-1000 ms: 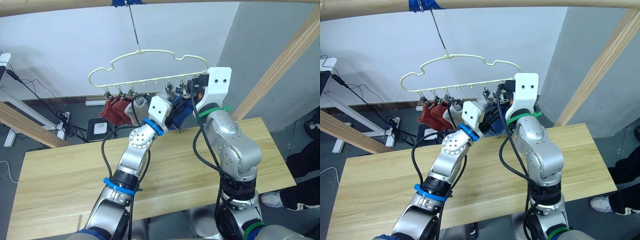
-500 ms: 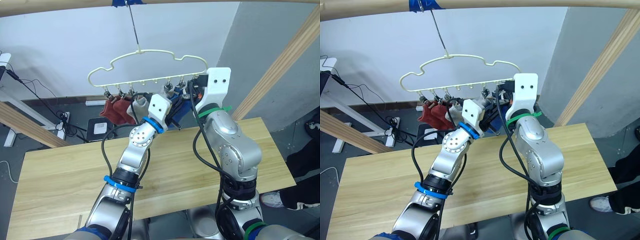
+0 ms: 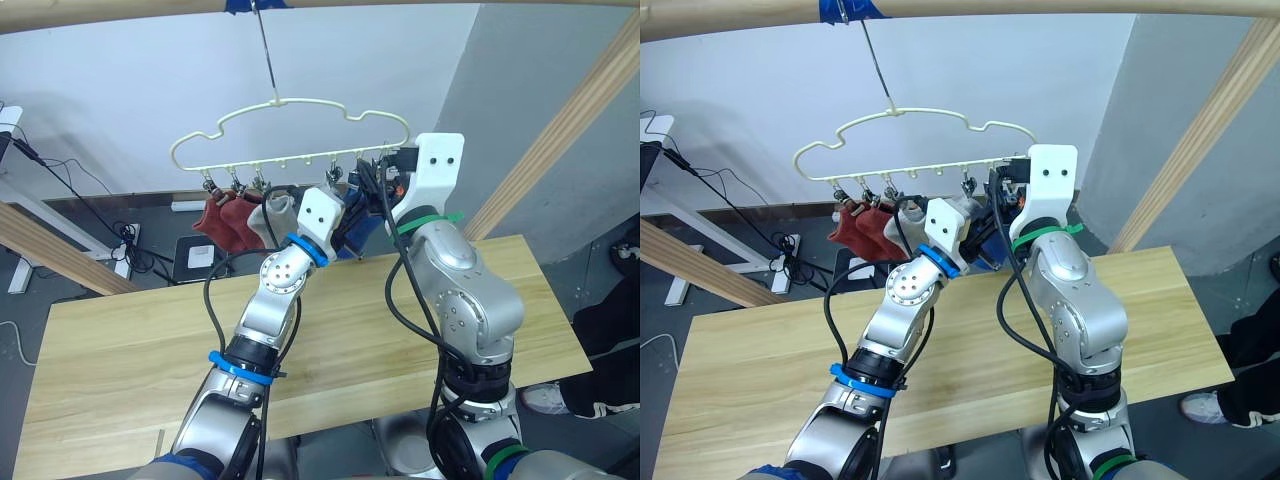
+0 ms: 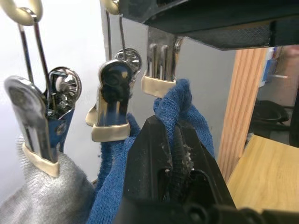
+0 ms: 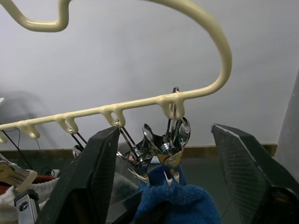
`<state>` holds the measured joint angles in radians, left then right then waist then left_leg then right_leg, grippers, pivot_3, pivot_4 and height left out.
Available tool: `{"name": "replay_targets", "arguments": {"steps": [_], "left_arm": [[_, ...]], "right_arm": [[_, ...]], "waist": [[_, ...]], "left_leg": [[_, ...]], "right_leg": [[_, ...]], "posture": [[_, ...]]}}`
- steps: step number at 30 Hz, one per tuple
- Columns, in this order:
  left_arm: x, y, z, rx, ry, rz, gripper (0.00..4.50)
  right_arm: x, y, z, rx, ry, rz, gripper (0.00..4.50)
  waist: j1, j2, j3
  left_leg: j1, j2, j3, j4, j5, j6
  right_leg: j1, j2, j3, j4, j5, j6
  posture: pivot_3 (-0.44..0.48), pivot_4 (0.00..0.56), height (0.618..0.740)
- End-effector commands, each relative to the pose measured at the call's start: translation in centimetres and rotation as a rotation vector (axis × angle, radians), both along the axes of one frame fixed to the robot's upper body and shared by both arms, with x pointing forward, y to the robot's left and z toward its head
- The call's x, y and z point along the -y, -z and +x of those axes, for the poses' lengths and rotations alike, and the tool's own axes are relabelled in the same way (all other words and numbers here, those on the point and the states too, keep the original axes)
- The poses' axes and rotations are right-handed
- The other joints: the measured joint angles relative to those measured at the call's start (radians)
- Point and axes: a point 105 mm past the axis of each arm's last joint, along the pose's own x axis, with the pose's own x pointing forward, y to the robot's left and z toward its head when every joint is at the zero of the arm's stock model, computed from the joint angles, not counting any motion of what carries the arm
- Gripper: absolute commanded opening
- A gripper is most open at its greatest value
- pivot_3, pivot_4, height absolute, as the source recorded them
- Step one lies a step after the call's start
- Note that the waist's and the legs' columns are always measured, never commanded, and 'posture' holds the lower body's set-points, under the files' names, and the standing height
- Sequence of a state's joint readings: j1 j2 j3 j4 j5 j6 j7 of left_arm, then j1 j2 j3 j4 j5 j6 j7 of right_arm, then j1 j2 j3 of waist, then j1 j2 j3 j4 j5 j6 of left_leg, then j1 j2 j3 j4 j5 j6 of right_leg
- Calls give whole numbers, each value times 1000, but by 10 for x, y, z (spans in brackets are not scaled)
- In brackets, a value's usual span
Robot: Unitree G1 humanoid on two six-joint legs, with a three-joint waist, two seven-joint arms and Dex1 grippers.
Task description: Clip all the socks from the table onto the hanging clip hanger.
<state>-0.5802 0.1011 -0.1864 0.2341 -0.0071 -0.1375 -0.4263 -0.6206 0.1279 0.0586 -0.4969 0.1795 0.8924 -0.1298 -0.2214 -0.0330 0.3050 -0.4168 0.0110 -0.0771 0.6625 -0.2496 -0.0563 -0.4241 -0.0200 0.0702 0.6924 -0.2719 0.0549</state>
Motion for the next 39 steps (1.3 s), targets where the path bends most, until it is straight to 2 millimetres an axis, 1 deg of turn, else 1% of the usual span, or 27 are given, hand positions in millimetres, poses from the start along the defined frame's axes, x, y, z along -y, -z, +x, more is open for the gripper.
{"name": "replay_targets", "arguments": {"steps": [1,3,4,5,8,9,13,14,15,17,18,19,20,21,22,23,24,26,27,28,29,33,34,35,36,37,39], "left_arm": [[2,-14,-3,20,18,-54,0],[5,-10,-6,0,48,-29,568],[6,-8,-7,-9,60,-19,731],[7,-4,-10,-26,84,-7,1093],[8,5,-18,-75,135,12,1911],[7,10,-20,-102,147,25,2270],[0,25,-29,-162,190,76,3400],[-3,27,-32,-167,195,88,3841],[-7,28,-35,-174,201,98,3957],[-14,31,-40,-186,205,115,4486],[-17,33,-41,-195,205,122,4500],[-25,34,-48,-205,213,128,4500],[-30,35,-54,-213,220,133,4500],[-43,36,-63,-232,223,147,4500],[-51,37,-69,-247,227,160,4500],[-62,35,-72,-253,211,166,4500],[-74,31,-73,-257,180,170,4500],[-91,24,-72,-261,128,163,4500],[-105,22,-73,-284,98,162,4500],[-113,20,-72,-302,80,162,4500],[-126,19,-76,-325,66,170,4500],[-149,15,-85,-378,40,183,4500],[-167,23,-88,-425,-10,233,4500],[-178,28,-89,-460,-45,270,4500],[-200,29,-89,-471,-144,299,4500],[-213,28,-88,-474,-212,315,4500],[-231,25,-95,-483,-259,340,4500]], "right_arm": [[2,-20,-13,89,-24,28,3341],[5,-20,-17,96,-37,11,3382],[7,-20,-19,100,-43,1,3382],[11,-20,-22,107,-48,-12,3382],[21,-20,-28,121,-61,-57,3382],[26,-18,-30,121,-66,-83,3382],[39,-10,-35,114,-97,-180,3382],[42,-8,-36,113,-106,-210,3382],[44,-5,-37,108,-115,-243,3547],[47,0,-40,99,-143,-285,4006],[48,3,-40,93,-158,-295,4254],[50,7,-42,81,-190,-325,4486],[51,10,-44,73,-213,-347,4486],[55,16,-48,60,-254,-399,4486],[58,20,-49,48,-284,-435,4486],[63,23,-50,41,-308,-466,4486],[68,25,-50,31,-327,-494,4486],[76,27,-50,26,-355,-534,4486],[80,29,-51,17,-383,-566,4486],[84,31,-50,9,-404,-586,4486],[86,34,-53,-10,-447,-627,4486],[92,40,-59,-57,-540,-686,4486],[98,40,-58,-63,-544,-696,4486],[104,41,-54,-68,-544,-701,4486],[112,40,-52,-72,-544,-714,4486],[118,40,-49,-76,-545,-722,4486],[126,35,-49,-67,-552,-714,4486]], "waist": [[0,0,0],[0,0,0],[0,0,0],[0,0,0],[0,0,0],[0,0,0],[0,0,0],[0,0,0],[-1,0,0],[-1,0,0],[-1,1,-1],[0,2,-2],[-1,2,-2],[-1,2,-3],[-2,3,-4],[0,4,-6],[1,5,-8],[7,6,-14],[10,6,-17],[13,6,-22],[17,6,-29],[22,6,-47],[24,6,-52],[23,5,-58],[24,6,-66],[25,6,-72],[29,5,-85]], "left_leg": [[0,0,0,0,0,0],[0,0,0,0,0,0],[0,0,0,0,0,0],[0,0,0,0,0,0],[0,0,0,0,0,0],[0,0,0,0,0,0],[0,0,0,0,0,0],[1,0,-1,0,0,0],[1,0,-1,0,0,0],[1,0,0,0,0,0],[1,0,-1,0,0,0],[1,0,-1,0,0,0],[1,0,-1,0,0,0],[1,0,0,0,0,0],[1,0,0,0,0,0],[1,1,0,-1,0,0],[1,1,0,-1,0,0],[1,1,0,0,0,0],[1,0,0,0,0,0],[1,0,0,0,1,1],[1,-1,0,1,1,1],[2,-1,1,0,1,1],[2,-1,1,0,1,1],[2,-1,1,0,1,1],[2,-1,1,0,1,1],[2,-1,1,-1,1,1],[3,-1,1,-1,1,1]], "right_leg": [[0,0,0,0,0,0],[0,0,0,0,0,0],[0,0,0,0,0,0],[0,0,0,0,0,0],[0,0,0,-1,0,0],[0,0,0,-1,0,0],[1,0,0,-1,0,0],[1,0,-1,-1,0,0],[1,0,-1,-1,0,0],[1,1,0,-1,0,0],[2,1,-1,-1,0,0],[2,1,-1,-1,0,0],[2,1,-1,-1,0,0],[2,1,0,-1,0,0],[2,1,0,-1,0,0],[2,1,0,-2,0,0],[2,1,0,-2,0,0],[2,0,-1,-2,0,0],[2,0,-1,-2,0,0],[3,0,-1,-3,0,0],[3,1,-1,-3,0,0],[4,1,-1,-5,0,0],[4,1,-1,-5,0,0],[3,1,0,-5,0,0],[4,2,0,-6,0,0],[4,2,-1,-6,0,0],[4,2,-1,-6,0,0]], "posture": [[-316,264,740],[-314,262,740],[-314,262,740],[-314,261,740],[-314,261,740],[-317,254,740],[-320,246,740],[-320,246,740],[-320,242,740],[-318,236,740],[-309,223,740],[-309,223,740],[-309,223,740],[-298,210,740],[-286,196,740],[-286,196,740],[-276,185,740],[-265,176,740],[-252,164,740],[-237,153,740],[-237,153,740],[-224,144,740],[-198,119,740],[-179,103,740],[-179,103,740],[-164,87,740],[-164,87,740]]}}
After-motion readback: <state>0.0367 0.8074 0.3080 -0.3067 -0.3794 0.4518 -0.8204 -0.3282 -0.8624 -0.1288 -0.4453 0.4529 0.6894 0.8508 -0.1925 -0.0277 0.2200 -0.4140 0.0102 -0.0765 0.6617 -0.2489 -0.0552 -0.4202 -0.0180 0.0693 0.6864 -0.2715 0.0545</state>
